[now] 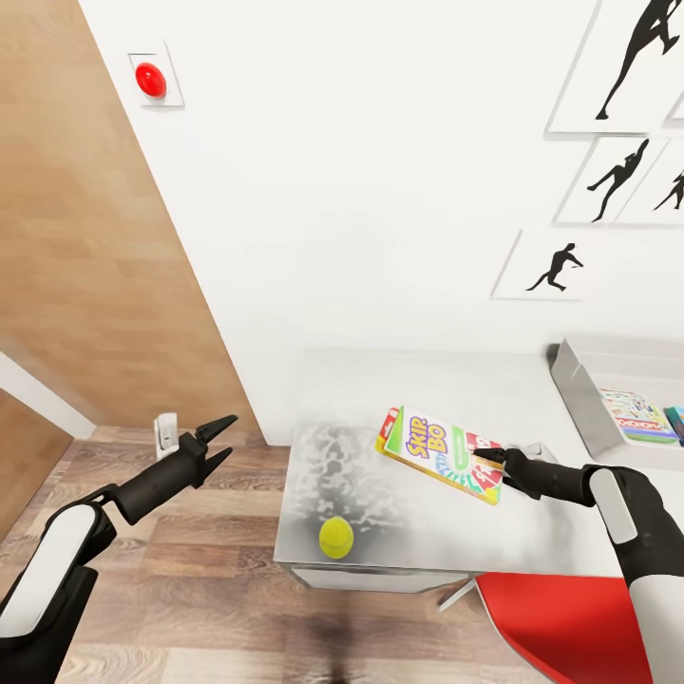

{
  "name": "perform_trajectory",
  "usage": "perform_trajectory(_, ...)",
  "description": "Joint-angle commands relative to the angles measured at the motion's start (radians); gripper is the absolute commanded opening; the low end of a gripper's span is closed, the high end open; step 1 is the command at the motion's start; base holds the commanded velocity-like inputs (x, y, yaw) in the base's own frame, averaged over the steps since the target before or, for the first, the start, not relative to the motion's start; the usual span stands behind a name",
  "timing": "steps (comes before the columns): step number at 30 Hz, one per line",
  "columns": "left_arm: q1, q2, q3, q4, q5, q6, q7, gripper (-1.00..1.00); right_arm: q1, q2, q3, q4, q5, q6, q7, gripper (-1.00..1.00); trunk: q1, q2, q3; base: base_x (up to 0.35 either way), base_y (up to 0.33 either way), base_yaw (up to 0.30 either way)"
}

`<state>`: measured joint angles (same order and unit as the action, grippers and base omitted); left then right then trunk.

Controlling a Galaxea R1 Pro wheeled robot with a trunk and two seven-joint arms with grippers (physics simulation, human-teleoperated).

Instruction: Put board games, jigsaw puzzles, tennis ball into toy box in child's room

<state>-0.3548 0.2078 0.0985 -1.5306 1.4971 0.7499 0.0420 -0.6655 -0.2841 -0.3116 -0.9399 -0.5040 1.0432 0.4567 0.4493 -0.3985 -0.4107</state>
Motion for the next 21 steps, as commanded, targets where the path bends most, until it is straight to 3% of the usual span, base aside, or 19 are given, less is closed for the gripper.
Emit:
perform_trajectory(1,-0.001,0.0,-0.001,0.0,0.006,0.005,0.005,1.0,0.0,0.0,-0.002,0.0,0.016,0.004,0.009,1.0,0.001,-0.001,-0.002,0.0,0.0,0.005)
perform_trajectory(21,-0.001,0.0,-0.03,-0.001,0.006,0.004,0.002,1.0,-0.006,-0.001,-0.003,0.0,0.016,0.004,0.009,1.0,0.001,-0.001,-0.002,0.0,0.0,0.001)
